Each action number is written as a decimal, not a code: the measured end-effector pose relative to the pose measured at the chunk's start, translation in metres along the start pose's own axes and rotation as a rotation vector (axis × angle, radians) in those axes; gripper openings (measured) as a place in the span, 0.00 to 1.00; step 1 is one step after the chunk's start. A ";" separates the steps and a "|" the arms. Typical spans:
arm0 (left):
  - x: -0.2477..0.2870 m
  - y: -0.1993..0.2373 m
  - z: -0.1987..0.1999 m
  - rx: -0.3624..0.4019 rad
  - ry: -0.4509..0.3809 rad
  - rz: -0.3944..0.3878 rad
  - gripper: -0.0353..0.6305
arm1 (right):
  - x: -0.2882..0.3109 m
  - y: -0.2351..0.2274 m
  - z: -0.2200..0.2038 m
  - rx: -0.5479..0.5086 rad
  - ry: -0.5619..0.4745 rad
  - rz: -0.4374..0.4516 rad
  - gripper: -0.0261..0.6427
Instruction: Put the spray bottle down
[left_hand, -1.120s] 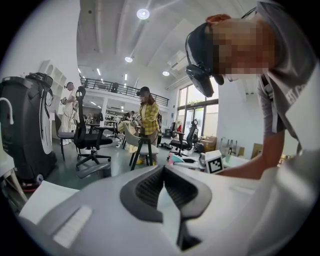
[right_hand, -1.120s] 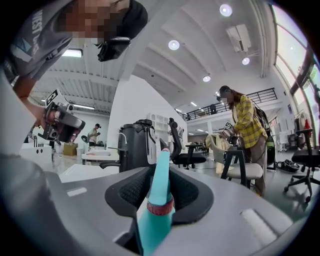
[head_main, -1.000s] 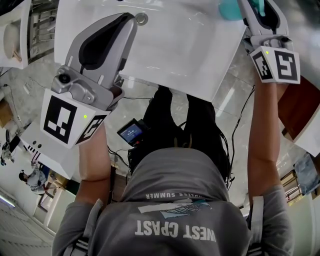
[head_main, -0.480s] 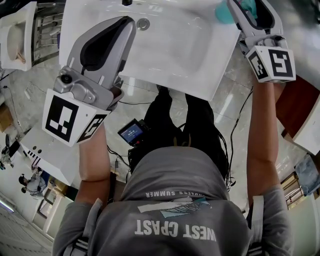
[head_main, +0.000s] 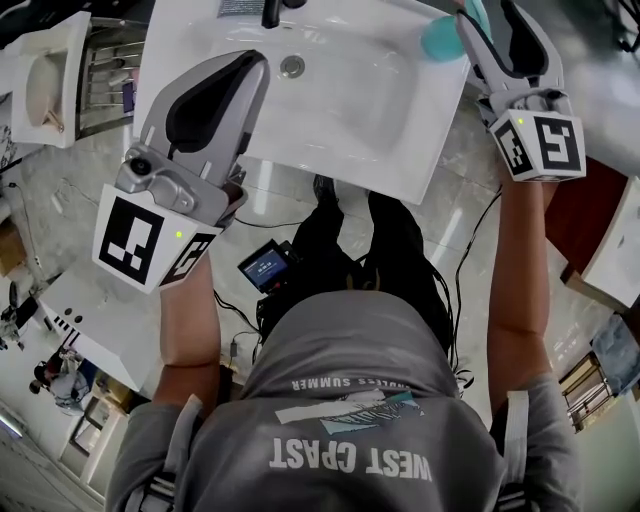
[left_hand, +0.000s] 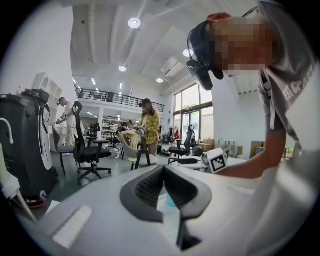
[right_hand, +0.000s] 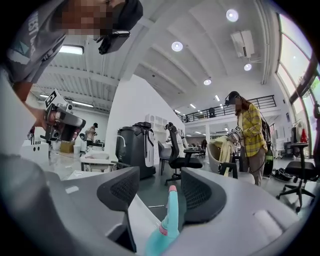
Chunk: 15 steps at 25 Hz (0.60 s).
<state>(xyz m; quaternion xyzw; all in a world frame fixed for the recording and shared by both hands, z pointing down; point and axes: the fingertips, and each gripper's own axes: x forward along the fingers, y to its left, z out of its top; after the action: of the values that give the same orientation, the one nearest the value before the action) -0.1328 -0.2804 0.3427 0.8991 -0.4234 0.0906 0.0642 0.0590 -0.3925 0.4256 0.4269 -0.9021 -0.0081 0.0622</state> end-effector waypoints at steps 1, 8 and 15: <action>-0.005 -0.001 0.005 0.003 -0.005 -0.001 0.06 | -0.004 0.002 0.008 -0.002 -0.001 -0.005 0.43; -0.033 -0.012 0.036 0.023 -0.047 -0.009 0.06 | -0.048 0.022 0.072 -0.030 -0.028 -0.031 0.18; -0.061 -0.023 0.058 0.045 -0.089 -0.029 0.06 | -0.087 0.058 0.124 0.005 -0.019 -0.012 0.04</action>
<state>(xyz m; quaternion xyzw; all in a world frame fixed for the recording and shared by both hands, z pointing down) -0.1464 -0.2311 0.2720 0.9094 -0.4108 0.0591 0.0263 0.0545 -0.2930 0.2972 0.4322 -0.9002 -0.0101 0.0525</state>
